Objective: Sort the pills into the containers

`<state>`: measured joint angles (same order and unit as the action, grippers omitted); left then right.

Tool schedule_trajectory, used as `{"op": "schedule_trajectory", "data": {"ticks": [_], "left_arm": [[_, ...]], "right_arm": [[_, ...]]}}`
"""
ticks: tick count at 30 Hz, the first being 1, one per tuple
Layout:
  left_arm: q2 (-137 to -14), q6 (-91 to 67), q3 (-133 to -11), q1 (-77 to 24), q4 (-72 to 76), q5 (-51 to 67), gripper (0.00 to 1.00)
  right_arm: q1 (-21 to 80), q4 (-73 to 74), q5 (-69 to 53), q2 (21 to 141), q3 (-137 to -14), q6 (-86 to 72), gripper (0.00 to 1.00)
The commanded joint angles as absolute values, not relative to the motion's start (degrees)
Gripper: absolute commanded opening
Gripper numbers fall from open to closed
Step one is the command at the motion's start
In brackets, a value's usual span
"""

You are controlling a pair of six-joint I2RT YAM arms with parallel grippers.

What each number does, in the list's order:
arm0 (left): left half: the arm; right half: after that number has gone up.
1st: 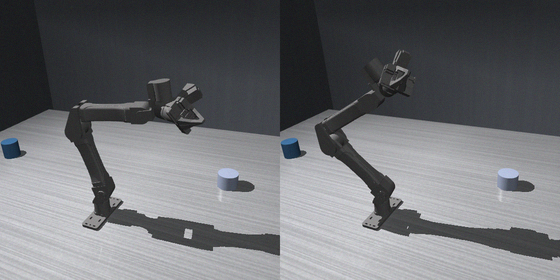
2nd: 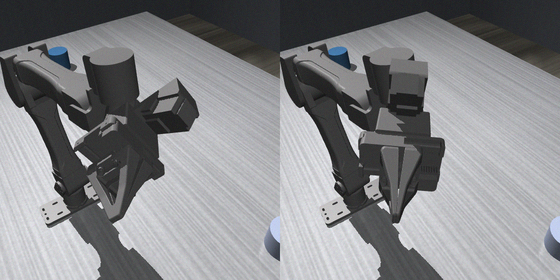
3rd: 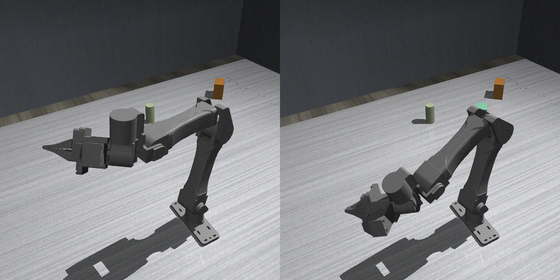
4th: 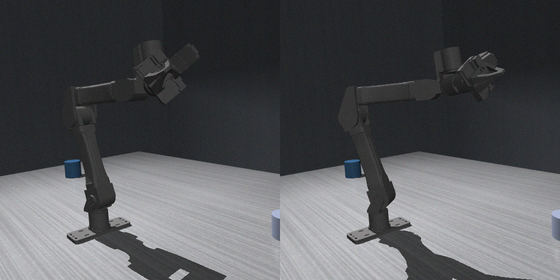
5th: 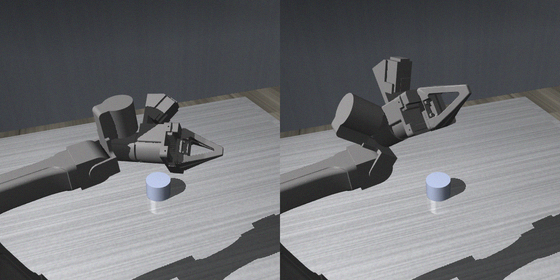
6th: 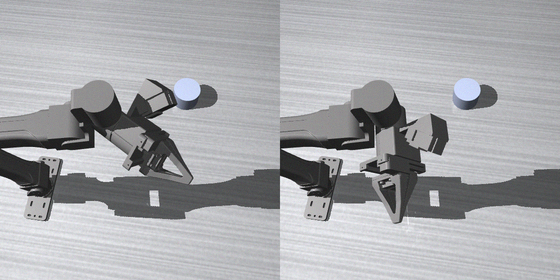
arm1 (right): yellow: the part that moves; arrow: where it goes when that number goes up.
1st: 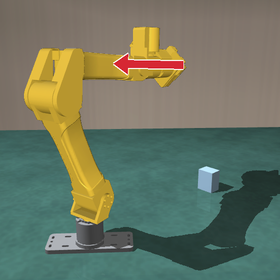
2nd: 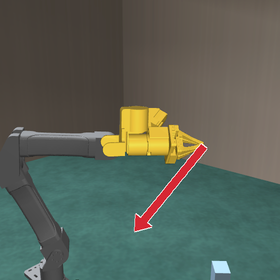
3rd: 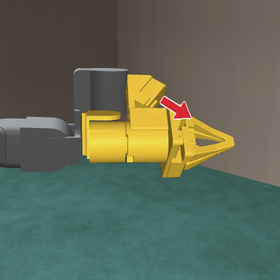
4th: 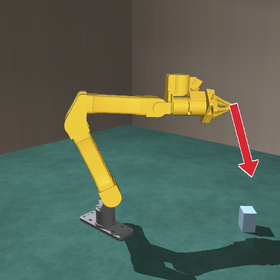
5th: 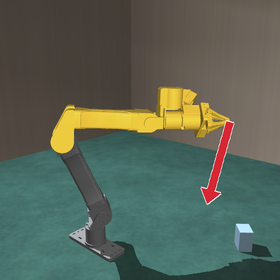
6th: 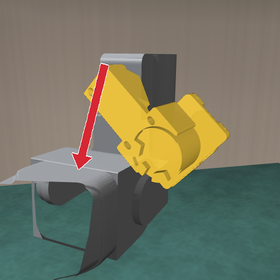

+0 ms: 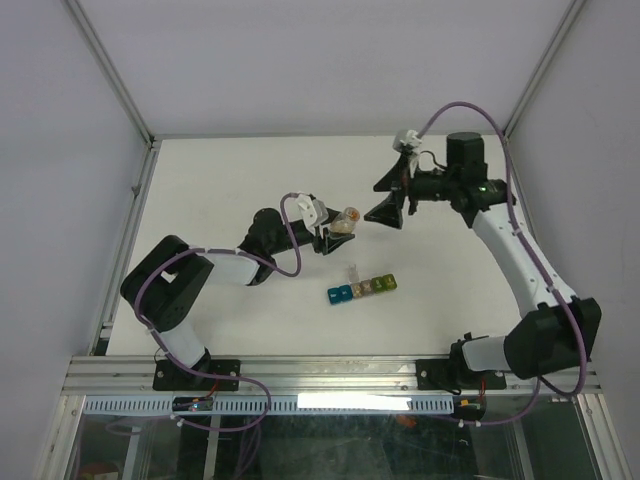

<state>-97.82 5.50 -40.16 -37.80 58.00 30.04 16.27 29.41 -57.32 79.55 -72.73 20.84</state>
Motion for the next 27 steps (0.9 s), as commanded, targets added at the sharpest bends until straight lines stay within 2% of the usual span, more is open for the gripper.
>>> {"op": "schedule_trajectory", "data": {"ticks": [1, 3, 6, 8, 16, 27], "left_arm": [[-95.4, 4.8, -42.9, -37.4, 61.0, 39.6, 0.00], [-96.0, 3.7, -43.4, -37.4, 61.5, 43.7, 0.00], [-97.6, 2.5, -46.2, -37.4, 59.1, 51.6, 0.00], [-98.7, 1.4, -47.6, -37.4, 58.6, 55.5, 0.00], [-101.2, -0.3, -50.0, -37.4, 57.7, 60.2, 0.00], [-101.8, -0.3, -50.7, -37.4, 56.8, 60.9, 0.00]], "right_arm": [[10.4, 28.8, -71.2, 72.2, -70.8, 30.6, 0.99], [9.6, 33.9, -75.1, 71.7, -69.4, 42.8, 0.99], [9.4, 46.9, -82.5, 72.3, -66.9, 70.8, 0.99], [9.5, 49.4, -83.0, 73.2, -65.7, 78.1, 0.99], [11.5, 39.9, -77.7, 73.7, -62.5, 70.8, 0.96], [15.8, 37.4, -73.4, 76.1, -63.4, 65.2, 0.78]]}}
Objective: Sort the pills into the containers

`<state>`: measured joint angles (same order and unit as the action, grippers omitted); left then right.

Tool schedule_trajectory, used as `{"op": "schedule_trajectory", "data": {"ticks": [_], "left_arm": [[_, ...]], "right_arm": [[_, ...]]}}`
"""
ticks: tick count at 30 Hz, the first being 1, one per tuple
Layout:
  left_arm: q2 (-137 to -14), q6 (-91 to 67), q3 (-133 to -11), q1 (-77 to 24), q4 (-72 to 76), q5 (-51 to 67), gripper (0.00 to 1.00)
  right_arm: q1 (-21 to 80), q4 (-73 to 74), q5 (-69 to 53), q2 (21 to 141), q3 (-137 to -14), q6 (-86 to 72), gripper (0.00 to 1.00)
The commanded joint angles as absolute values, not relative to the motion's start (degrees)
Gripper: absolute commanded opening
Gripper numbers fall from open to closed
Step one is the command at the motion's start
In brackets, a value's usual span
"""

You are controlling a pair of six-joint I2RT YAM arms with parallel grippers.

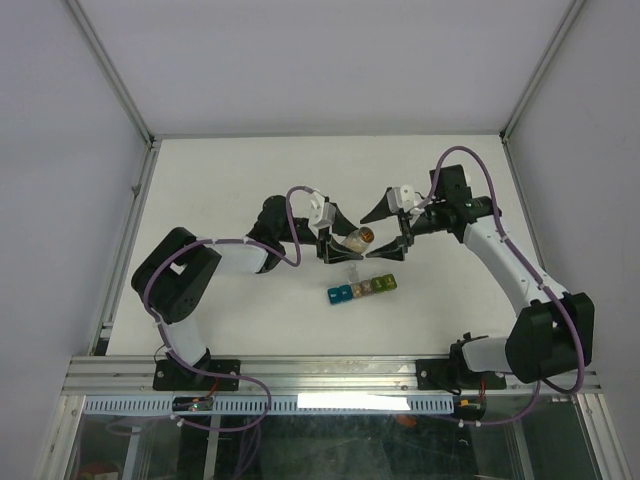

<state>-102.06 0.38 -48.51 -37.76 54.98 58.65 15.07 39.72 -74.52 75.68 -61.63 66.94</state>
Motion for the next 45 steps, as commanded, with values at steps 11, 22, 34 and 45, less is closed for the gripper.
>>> {"op": "schedule_trajectory", "data": {"ticks": [11, 22, 34, 45], "left_arm": [[-102.0, -0.2, -50.8, -37.4, 56.7, 61.3, 0.00], [-101.4, 0.3, -49.5, -37.4, 58.6, 59.6, 0.00], [-98.0, 2.1, -44.3, -37.4, 62.4, 38.4, 0.00], [-97.7, 5.7, -44.1, -36.8, 58.2, 35.5, 0.00]], "right_arm": [[16.3, 36.7, -72.7, 76.3, -63.3, 63.7, 0.55], [17.0, 30.2, -69.3, 76.6, -61.9, 54.0, 0.27], [21.8, 16.0, -44.8, 80.1, -63.2, 22.1, 0.16], [22.1, 16.4, -52.4, 84.2, -69.5, 10.1, 0.81]]}}
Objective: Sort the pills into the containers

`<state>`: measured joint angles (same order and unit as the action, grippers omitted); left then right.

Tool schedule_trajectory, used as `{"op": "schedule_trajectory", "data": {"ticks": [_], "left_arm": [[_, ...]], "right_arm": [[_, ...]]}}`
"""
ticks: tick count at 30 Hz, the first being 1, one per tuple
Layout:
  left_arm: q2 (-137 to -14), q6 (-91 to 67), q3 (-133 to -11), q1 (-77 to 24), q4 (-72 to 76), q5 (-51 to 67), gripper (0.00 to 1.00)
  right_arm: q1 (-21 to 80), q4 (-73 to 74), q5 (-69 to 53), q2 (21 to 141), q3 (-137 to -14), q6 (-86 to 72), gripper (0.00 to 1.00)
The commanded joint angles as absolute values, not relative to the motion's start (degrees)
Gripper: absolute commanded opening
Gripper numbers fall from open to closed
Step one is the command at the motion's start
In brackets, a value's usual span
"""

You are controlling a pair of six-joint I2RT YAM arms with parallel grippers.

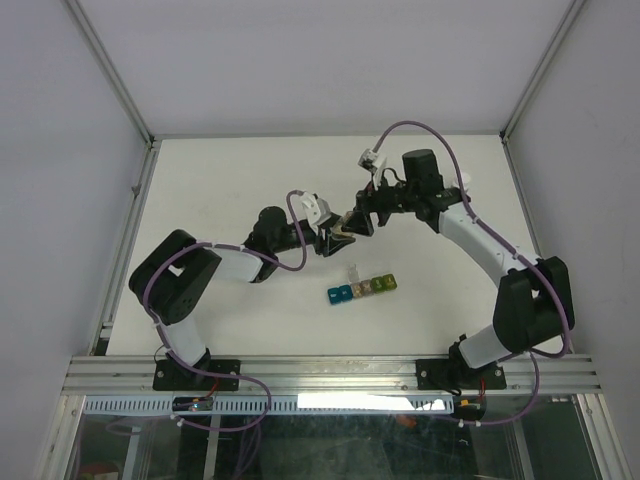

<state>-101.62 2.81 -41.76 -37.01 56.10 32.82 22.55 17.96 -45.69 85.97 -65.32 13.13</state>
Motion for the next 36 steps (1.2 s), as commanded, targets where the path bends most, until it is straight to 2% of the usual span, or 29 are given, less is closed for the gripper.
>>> {"op": "schedule_trajectory", "data": {"ticks": [1, 2, 3, 9, 15, 21, 28, 36], "left_arm": [[-97.8, 5.7, -44.3, -36.5, 57.7, 37.1, 0.00], [-97.8, 5.4, -44.4, -36.4, 57.7, 38.3, 0.00], [-97.9, 5.1, -44.5, -36.2, 58.1, 39.5, 0.00], [-98.4, 2.3, -43.6, -35.9, 62.8, 46.1, 0.00], [-100.1, -4.3, -43.7, -34.4, 70.2, 57.2, 0.00], [-102.1, -6.5, -46.1, -34.1, 69.4, 63.8, 0.00], [-106.0, -14.8, -47.4, -34.1, 78.6, 68.9, 0.00], [-107.4, -15.8, -48.3, -34.6, 79.7, 69.5, 0.00]], "right_arm": [[21.4, 16.9, -55.2, 83.1, -69.5, 11.3, 0.88], [20.8, 17.0, -57.1, 81.7, -69.0, 12.6, 0.96], [20.0, 16.8, -58.2, 80.1, -68.1, 13.6, 0.99], [12.8, 18.4, -66.7, 74.6, -64.0, 23.9, 0.99], [10.7, 28.3, -74.1, 72.9, -63.6, 43.9, 0.99], [10.2, 41.4, -78.4, 73.2, -63.2, 64.9, 0.99], [10.2, 42.0, -77.7, 74.0, -62.6, 67.1, 0.97], [11.0, 40.6, -79.5, 74.3, -61.7, 65.6, 0.94]]}}
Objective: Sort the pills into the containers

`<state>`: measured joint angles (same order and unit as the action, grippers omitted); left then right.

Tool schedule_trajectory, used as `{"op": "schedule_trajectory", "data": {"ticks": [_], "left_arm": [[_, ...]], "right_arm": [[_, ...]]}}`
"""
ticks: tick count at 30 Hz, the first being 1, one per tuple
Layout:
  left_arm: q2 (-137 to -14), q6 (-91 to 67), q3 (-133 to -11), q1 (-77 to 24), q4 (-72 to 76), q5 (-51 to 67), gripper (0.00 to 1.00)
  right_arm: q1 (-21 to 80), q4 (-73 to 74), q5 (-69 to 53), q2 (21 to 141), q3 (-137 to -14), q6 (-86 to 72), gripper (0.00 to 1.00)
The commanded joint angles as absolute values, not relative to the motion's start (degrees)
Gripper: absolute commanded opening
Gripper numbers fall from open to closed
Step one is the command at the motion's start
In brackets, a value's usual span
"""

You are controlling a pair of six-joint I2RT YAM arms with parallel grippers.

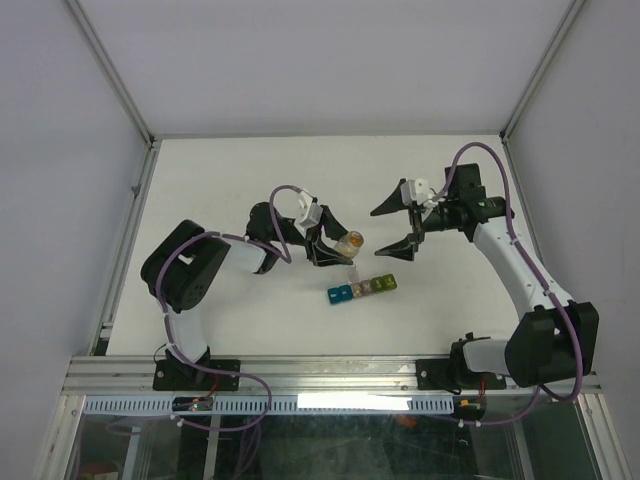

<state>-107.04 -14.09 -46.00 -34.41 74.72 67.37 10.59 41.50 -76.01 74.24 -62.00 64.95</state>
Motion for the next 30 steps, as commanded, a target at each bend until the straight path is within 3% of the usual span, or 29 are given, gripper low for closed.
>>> {"op": "schedule_trajectory", "data": {"ticks": [1, 16, 26, 30], "left_arm": [[-107.5, -15.8, -48.5, -34.8, 79.6, 69.6, 0.00], [-108.1, -13.0, -50.0, -35.9, 74.8, 69.8, 0.00], [-107.8, -12.6, -50.0, -36.0, 74.3, 69.5, 0.00], [-107.6, -12.5, -49.7, -36.0, 74.8, 69.0, 0.00]], "right_arm": [[11.4, 40.2, -79.4, 74.5, -61.5, 65.2, 0.94], [17.5, 37.1, -77.6, 76.8, -62.0, 59.6, 0.72], [18.2, 34.1, -76.6, 77.4, -61.6, 54.9, 0.50], [18.6, 33.5, -75.5, 77.7, -61.7, 53.9, 0.48]]}}
